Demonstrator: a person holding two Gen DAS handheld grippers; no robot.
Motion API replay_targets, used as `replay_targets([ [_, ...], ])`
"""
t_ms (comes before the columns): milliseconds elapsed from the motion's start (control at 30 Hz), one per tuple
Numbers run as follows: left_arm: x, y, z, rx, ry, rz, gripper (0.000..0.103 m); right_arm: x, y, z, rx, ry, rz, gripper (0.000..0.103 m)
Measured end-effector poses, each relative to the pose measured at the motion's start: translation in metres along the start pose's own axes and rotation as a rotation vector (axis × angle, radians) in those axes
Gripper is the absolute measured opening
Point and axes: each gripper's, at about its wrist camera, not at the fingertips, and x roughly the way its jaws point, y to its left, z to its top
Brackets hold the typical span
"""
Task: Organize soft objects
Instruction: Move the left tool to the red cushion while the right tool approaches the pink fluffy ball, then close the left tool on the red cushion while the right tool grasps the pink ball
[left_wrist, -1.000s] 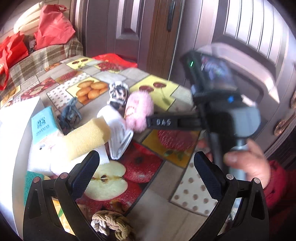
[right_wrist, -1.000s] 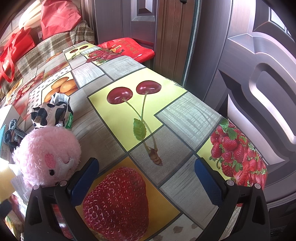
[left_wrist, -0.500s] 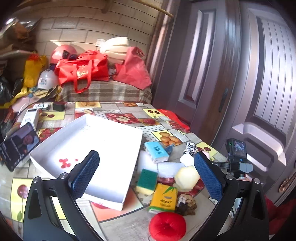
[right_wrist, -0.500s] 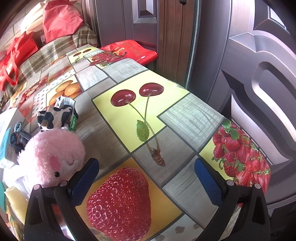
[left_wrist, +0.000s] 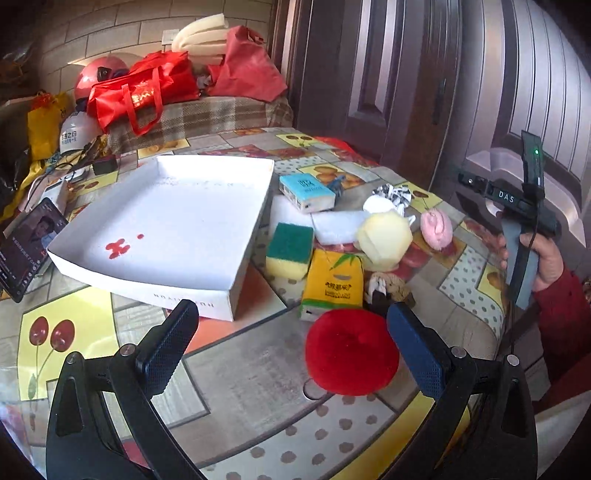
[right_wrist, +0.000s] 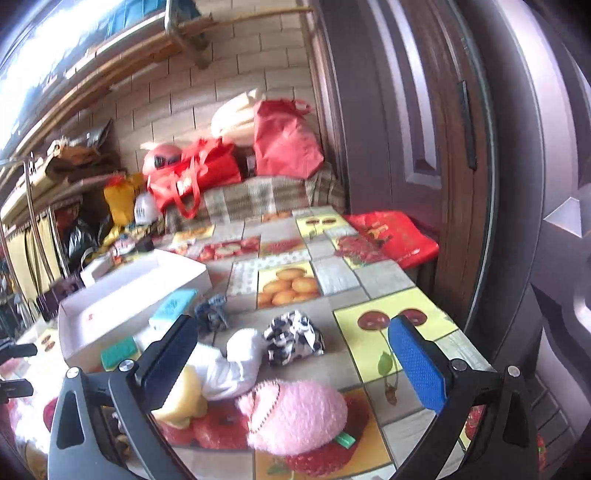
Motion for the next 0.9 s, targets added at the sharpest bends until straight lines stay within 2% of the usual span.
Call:
replay_targets([
  [100,0.013,-0.009,-0.009,0.025,0.056,-0.023,0.103,0.014,0.006,-0.012,-0.079,0.126,0.014,0.103],
  [267,0.028,-0.015,-0.012,0.034,0.119,-0.065,0.103,0.028,0.011,-0.029,-0.12,0.224,0.016,0.102],
  [467,0.036,-0.019,-0.005,0.061,0.161,-0.088,0.096,0.06,0.009,-0.03,-0.116,0.346,0.037,0.087],
  [600,0.048,-0.029,-0.006,0.099,0.213,-0.102,0.096,0.06,0.011,-0.032,-0.136,0.358,0.058,0.077],
  [667,0.056,-0.034,-0.007,0.121,0.237,-0.111,0.083,0.061,0.012,-0.031,-0.147,0.353,0.066,0.07],
  [700,0.058,-0.035,-0.008,0.127,0.25,-0.118,0.064,0.058,0.012,-0.031,-0.147,0.344,0.072,0.066],
  [733,0.058,-0.036,-0.009,0.127,0.249,-0.12,0.064,0.057,0.012,-0.03,-0.149,0.338,0.075,0.064],
  [833,0.042,-0.034,-0.008,0.139,0.187,-0.111,0.062,0.046,0.01,-0.028,-0.133,0.284,0.05,0.063],
  [900,0.025,-0.026,-0.002,0.132,0.116,-0.078,0.062,0.029,0.006,-0.022,-0.093,0.202,0.056,0.063],
])
